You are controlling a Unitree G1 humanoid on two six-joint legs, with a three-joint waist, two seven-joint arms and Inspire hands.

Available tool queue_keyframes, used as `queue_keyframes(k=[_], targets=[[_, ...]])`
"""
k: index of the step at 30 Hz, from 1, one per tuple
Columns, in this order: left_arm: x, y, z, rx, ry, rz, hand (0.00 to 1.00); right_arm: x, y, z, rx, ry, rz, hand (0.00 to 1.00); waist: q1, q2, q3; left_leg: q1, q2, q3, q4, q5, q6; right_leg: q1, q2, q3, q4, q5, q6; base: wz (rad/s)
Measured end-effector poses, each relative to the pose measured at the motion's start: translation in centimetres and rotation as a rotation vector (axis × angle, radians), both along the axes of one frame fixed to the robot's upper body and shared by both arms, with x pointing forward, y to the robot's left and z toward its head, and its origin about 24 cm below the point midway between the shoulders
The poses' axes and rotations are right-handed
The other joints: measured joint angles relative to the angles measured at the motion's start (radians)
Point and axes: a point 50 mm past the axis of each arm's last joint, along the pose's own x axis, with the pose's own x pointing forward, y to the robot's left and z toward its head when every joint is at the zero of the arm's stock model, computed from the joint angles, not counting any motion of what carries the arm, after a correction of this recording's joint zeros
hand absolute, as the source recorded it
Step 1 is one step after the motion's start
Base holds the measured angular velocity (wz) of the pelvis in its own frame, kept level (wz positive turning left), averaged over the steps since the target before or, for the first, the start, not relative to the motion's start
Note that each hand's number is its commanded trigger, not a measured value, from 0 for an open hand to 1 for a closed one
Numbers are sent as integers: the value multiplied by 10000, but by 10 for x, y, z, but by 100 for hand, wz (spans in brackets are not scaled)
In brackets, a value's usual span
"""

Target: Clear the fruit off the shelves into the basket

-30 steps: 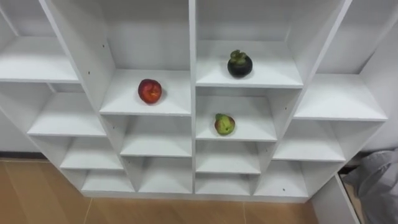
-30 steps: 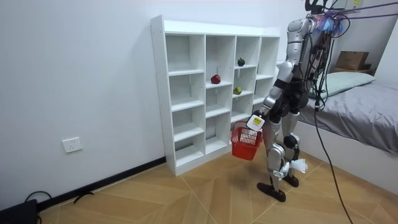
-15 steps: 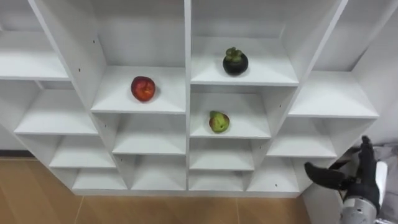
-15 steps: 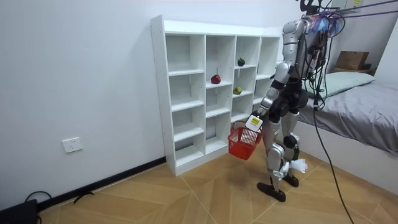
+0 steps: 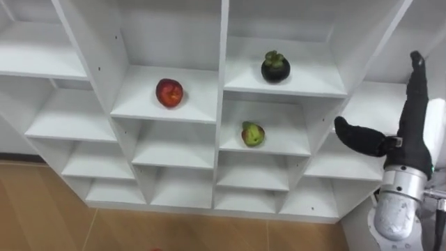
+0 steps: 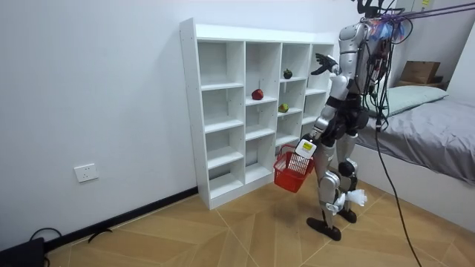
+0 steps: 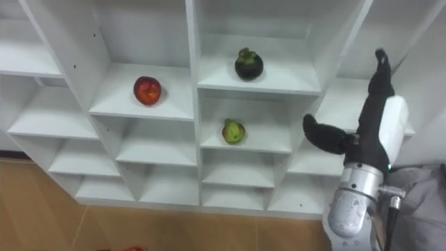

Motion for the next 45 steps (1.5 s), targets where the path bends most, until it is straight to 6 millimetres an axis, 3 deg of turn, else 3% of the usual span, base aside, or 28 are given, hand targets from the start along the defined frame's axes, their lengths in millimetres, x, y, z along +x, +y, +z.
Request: queue_keyframes(k=[3,13,18,26,33,38,45], targets=[[2,-1,0,-4,-71,-85,100,4,8,2,40,-28,398,0,163,-53,-15,-25,0,-19,3,1,1,19,-4,-22,26,3,-1,0],[2,-2,-1,179,82,-225,100,27,27,26,-295,-823,1585,0,196,-41,-1,-87,5,-114,15,1,1,4,-15,-168,42,10,-9,3],[6,-4,0,154,5,-489,100,28,29,27,-570,-723,1873,0,413,-31,5,-165,10,-130,4,1,1,-18,-20,-242,35,11,-9,0],[10,-4,0,180,-81,-689,100,30,37,28,-789,-650,2384,0,455,-55,-3,-250,7,-272,22,3,-1,-24,-43,-490,22,11,-8,5],[7,-2,0,222,5,-702,100,32,31,19,137,-257,2342,0,445,-146,17,-245,-7,-416,60,6,1,33,-48,-503,15,10,-9,2],[7,-2,0,136,-3,-739,100,33,27,4,583,537,2397,0,422,-205,122,-263,-9,-504,147,5,0,99,-53,-555,11,10,-9,4],[5,0,1,135,3,-757,100,37,11,-5,1246,919,1816,0,439,-234,94,-285,-31,-620,197,9,2,115,-88,-733,7,9,-9,5]])
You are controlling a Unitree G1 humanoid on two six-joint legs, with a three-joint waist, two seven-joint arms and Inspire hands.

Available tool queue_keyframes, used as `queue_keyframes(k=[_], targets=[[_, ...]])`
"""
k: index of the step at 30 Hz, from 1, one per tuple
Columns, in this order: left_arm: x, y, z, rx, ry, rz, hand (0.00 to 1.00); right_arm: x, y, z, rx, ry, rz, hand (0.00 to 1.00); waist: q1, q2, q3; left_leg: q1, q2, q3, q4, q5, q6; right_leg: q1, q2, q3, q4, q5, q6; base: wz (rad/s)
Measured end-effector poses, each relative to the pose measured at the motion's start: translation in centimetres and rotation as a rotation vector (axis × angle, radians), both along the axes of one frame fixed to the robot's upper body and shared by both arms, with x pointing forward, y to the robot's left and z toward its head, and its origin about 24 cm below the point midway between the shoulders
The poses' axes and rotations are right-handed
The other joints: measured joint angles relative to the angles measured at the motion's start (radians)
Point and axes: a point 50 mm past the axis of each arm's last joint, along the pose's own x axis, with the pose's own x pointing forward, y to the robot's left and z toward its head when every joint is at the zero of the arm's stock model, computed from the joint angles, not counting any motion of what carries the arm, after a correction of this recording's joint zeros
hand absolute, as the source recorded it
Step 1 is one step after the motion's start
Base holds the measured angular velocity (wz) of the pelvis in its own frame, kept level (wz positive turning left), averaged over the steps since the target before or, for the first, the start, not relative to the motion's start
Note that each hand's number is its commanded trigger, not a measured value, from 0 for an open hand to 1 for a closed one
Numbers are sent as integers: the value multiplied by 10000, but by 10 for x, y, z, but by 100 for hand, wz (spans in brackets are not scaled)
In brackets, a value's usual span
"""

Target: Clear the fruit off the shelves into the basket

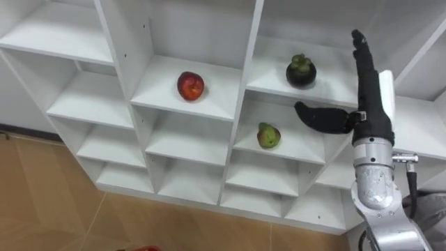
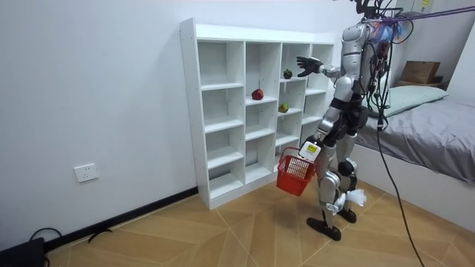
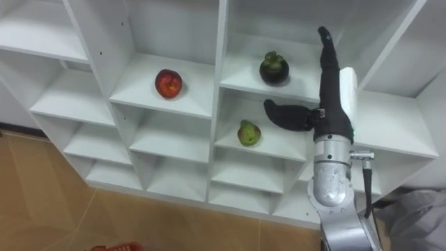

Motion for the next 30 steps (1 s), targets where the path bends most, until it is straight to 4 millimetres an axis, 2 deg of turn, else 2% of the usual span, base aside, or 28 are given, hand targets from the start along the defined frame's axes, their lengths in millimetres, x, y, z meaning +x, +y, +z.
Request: queue_keyframes(k=[9,13,17,21,25,30], targets=[[-5,0,-1,67,182,-62,100,12,-8,1,622,11,-446,0,8,12,-113,34,-18,-59,106,8,11,77,-31,-45,7,1,0,1],[-5,1,0,125,202,-124,100,15,-12,-8,1173,430,-682,0,7,64,-93,34,-19,-100,169,12,17,132,-39,-65,19,5,-7,2],[-7,1,-1,154,388,-93,100,16,-13,-9,1737,511,-756,0,28,84,-86,-20,-21,-119,165,15,14,135,-40,-81,18,4,-10,0],[-7,2,-1,160,406,-98,100,19,-13,-6,2072,452,-719,0,36,50,-88,4,-59,-127,168,32,37,143,-64,-83,-3,2,-6,0],[-5,3,0,212,355,-111,100,23,-12,-2,2110,352,-675,0,72,-59,-28,-37,-93,-200,153,37,47,139,-91,-140,-9,-8,12,4],[0,3,0,196,299,-132,100,23,-12,-4,2955,428,-709,0,264,-99,-41,-122,-104,-335,173,39,51,79,-109,-295,-2,-7,14,7]])
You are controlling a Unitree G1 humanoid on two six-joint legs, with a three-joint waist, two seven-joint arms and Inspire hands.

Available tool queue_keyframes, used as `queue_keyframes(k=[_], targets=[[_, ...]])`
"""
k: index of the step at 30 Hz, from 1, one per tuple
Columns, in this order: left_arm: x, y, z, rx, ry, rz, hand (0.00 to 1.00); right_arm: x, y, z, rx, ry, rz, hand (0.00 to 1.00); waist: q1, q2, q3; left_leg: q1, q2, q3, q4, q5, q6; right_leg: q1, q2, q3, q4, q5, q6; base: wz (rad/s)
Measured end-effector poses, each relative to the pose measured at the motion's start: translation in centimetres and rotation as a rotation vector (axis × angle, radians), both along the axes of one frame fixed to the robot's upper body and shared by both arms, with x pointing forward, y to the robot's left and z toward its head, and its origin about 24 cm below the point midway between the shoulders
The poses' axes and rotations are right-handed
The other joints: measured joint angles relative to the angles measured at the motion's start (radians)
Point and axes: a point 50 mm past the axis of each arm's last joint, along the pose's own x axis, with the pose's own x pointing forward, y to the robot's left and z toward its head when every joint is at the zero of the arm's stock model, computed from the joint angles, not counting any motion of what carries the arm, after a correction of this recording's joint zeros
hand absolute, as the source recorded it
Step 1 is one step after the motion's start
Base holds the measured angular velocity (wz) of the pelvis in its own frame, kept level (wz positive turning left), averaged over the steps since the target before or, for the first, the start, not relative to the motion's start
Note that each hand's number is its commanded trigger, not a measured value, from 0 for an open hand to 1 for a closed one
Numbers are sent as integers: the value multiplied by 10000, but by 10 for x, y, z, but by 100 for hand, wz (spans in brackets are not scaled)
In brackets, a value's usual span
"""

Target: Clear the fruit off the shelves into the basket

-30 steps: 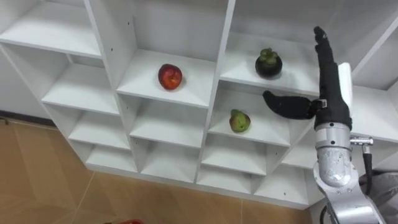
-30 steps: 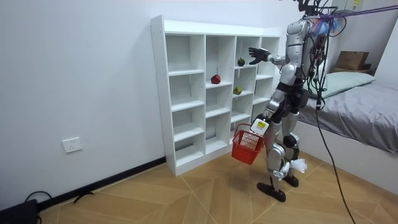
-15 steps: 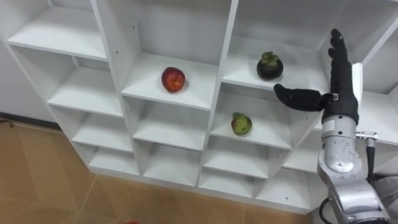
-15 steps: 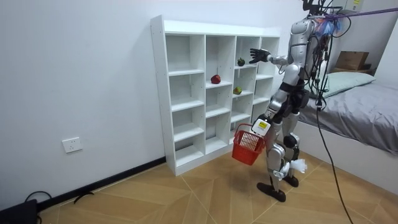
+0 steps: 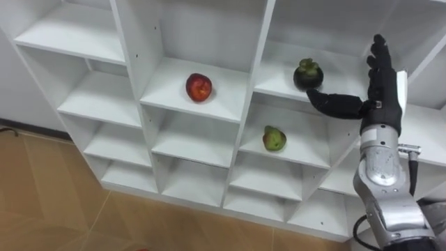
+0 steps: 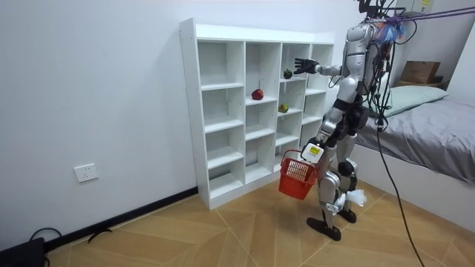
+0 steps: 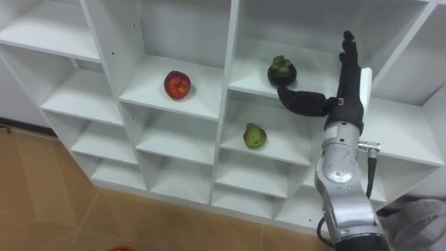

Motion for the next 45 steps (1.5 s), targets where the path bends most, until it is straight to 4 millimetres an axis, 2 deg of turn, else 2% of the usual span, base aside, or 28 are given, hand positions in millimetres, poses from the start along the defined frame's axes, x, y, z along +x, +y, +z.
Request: queue_keyframes(k=[3,7,16,33,40,45], targets=[[1,-1,0,1,40,11,100,1,0,-3,279,192,27,0,88,19,9,-24,1,-54,0,3,2,-2,2,-40,13,0,0,7],[1,-1,0,41,99,-64,100,12,0,-4,251,503,217,0,81,50,23,-99,-2,-61,1,3,1,-24,1,-54,13,0,0,0],[3,-2,0,-11,63,-93,100,31,5,11,317,281,499,0,212,54,20,-140,-14,-144,-2,4,3,-53,-3,-123,10,0,0,0],[1,-1,0,117,366,-55,100,32,6,3,267,982,634,0,307,-41,-12,-183,-36,-260,42,37,10,-36,-32,-278,19,0,0,2],[0,1,2,113,109,-45,100,36,1,-7,196,1628,481,0,293,-143,0,-293,-59,-395,161,39,13,-40,-52,-393,19,0,0,4],[1,1,4,85,-53,-75,100,34,-10,-11,-77,1969,284,0,328,-162,-11,-360,-59,-399,174,41,14,-32,-53,-426,26,0,-1,2]])
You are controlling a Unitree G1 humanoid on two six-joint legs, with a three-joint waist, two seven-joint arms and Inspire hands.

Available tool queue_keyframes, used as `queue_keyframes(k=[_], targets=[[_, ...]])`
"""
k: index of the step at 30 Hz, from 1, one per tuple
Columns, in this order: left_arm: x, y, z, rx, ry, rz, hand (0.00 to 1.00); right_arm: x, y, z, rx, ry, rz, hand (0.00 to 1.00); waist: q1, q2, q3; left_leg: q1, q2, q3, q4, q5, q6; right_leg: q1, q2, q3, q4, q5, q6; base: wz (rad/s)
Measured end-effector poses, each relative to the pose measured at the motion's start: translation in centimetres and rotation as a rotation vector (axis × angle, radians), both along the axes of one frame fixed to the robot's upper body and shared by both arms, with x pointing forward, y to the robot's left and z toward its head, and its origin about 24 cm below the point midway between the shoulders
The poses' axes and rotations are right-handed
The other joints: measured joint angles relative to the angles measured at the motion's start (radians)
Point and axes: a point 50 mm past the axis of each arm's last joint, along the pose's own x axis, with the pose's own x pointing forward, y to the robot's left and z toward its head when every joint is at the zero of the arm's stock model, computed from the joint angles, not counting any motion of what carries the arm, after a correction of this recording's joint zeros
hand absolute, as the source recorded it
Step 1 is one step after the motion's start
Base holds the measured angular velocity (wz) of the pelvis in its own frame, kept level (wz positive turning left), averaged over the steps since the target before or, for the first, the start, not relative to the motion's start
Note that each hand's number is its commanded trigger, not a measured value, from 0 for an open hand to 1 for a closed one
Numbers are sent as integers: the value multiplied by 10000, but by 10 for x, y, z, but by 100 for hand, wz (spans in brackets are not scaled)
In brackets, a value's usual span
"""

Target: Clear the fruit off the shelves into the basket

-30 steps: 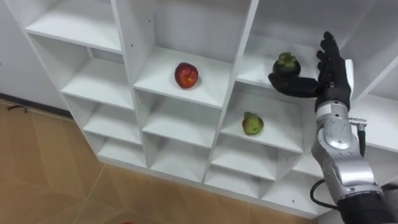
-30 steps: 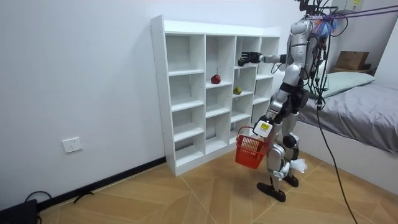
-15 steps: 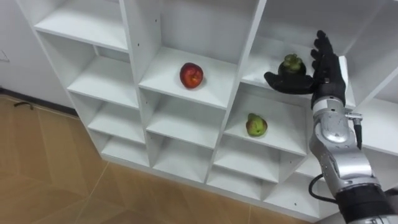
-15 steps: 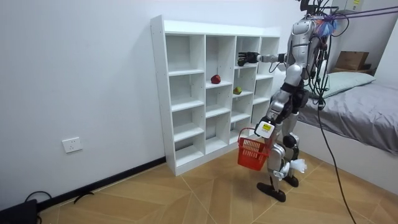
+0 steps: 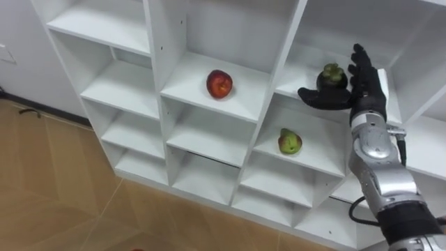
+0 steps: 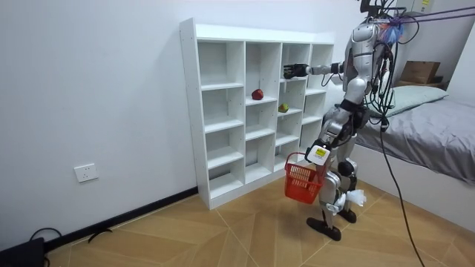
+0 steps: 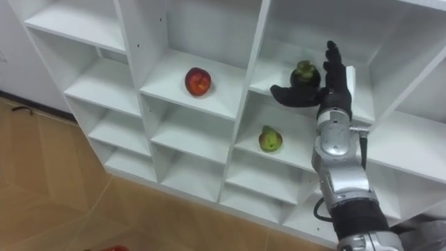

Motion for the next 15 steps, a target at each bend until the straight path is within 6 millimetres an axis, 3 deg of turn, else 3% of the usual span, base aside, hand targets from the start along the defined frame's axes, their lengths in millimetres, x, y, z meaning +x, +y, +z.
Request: queue_keyframes(k=[5,6,7,8,9,10,15], targets=[[1,0,2,-15,-112,-11,100,2,-1,1,-316,58,63,0,-56,5,2,-7,1,-12,23,0,0,-7,1,-9,0,0,0,0],[2,1,3,-7,-152,-20,100,4,-2,1,-480,105,51,40,-69,5,2,-5,0,-10,23,1,0,-6,0,-9,1,0,0,0],[2,1,3,-8,-157,-21,100,4,-2,1,-512,125,58,55,-72,5,1,-4,0,-9,23,1,0,-6,0,-8,1,0,0,0],[2,1,3,-3,-159,-21,100,5,-2,0,-540,168,68,77,-74,2,-2,-4,0,-9,22,2,1,-6,0,-8,1,0,0,0],[2,1,3,1,-160,-23,100,5,-2,0,-543,183,118,84,-75,-1,-4,-3,1,-10,22,2,1,-6,0,-9,1,0,0,0],[2,1,3,0,-162,-26,100,5,-2,0,-552,196,143,100,-77,-2,-5,-1,0,-11,22,2,1,-5,0,-9,1,0,0,0],[2,1,3,4,-159,-31,100,7,-11,1,-1119,317,56,100,-71,-11,-10,24,-1,-14,19,2,1,19,-2,-12,3,0,0,0]])
